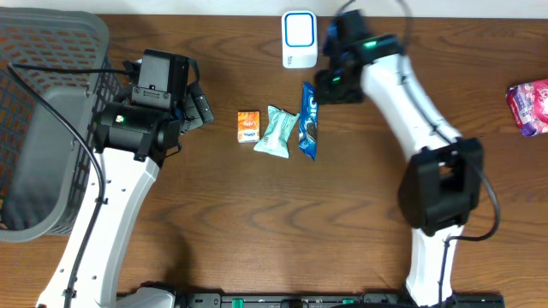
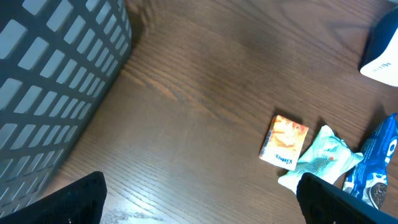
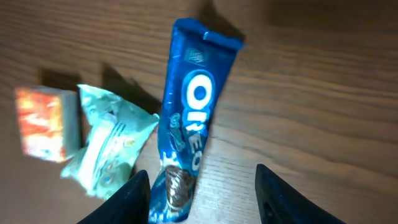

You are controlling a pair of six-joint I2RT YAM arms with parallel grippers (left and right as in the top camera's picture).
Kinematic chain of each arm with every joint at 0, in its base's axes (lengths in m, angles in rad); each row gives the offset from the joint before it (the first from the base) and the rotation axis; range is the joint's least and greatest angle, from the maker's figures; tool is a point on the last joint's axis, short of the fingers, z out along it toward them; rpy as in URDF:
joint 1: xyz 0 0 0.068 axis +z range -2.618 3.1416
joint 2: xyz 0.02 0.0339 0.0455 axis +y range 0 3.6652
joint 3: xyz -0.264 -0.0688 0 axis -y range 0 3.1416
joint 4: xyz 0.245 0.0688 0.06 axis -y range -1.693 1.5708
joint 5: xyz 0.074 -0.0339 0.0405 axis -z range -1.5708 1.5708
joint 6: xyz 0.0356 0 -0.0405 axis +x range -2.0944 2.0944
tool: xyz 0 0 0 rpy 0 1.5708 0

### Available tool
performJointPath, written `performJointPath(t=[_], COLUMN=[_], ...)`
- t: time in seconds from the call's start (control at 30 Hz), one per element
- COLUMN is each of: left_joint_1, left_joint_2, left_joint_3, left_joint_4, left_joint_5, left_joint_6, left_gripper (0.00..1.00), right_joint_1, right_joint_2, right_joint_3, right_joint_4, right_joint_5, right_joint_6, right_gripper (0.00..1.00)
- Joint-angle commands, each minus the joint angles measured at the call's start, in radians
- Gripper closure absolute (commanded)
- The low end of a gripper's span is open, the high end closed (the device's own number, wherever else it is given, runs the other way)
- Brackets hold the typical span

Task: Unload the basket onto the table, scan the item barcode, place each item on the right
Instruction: 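Reach the right gripper to the blue Oreo pack and grasp it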

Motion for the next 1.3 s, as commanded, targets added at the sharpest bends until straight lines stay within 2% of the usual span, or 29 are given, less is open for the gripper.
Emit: performJointPath(t=[0.0, 0.27, 0.57, 0.73, 1.0, 1.03, 1.13, 1.27], left_joint_1=[0.003, 0.003, 0.003, 0.003, 0.003, 0.003, 0.003, 0.003], left_joint_2=[0.003, 0.003, 0.003, 0.003, 0.003, 0.003, 0.003, 0.003], left_joint_3=[0.001, 0.001, 0.001, 0.001, 0.001, 0.001, 0.001, 0.001], left_joint_4=[-0.003, -0.003, -0.003, -0.003, -0.003, -0.003, -0.003, -0.003], left_joint_5=[-0.002, -0.002, -0.002, -0.002, -0.002, -0.002, -0.002, -0.002], left_joint_6=[-0.001, -0.001, -0.001, -0.001, -0.001, -0.001, -0.001, -0.001], left_gripper=[0.02, 0.02, 0.02, 0.02, 0.02, 0.02, 0.02, 0.02], right_joint_1=[0.095, 0.243, 0.27, 0.256, 0.23, 0.226, 0.221, 0.214], right_joint_2=[0.017, 0.111, 0.202, 0.206, 0.206, 0.206, 0.202, 0.186], right_joint_3=[0.01, 0.009, 0.009, -0.003, -0.082, -0.087, -0.083, -0.042], right_joint_4=[0.01, 0.045, 0.017, 0.013, 0.066, 0.066, 0.063, 0.032], right_joint_5=[0.328, 0.52, 0.585, 0.585, 0.584, 0.584, 0.584, 0.558], right_joint_6=[0.087, 0.146, 0.167, 0.167, 0.168, 0.168, 0.167, 0.168], right_gripper=[0.53, 0.49, 0.53, 0.66, 0.7, 0.74, 0.99, 0.99])
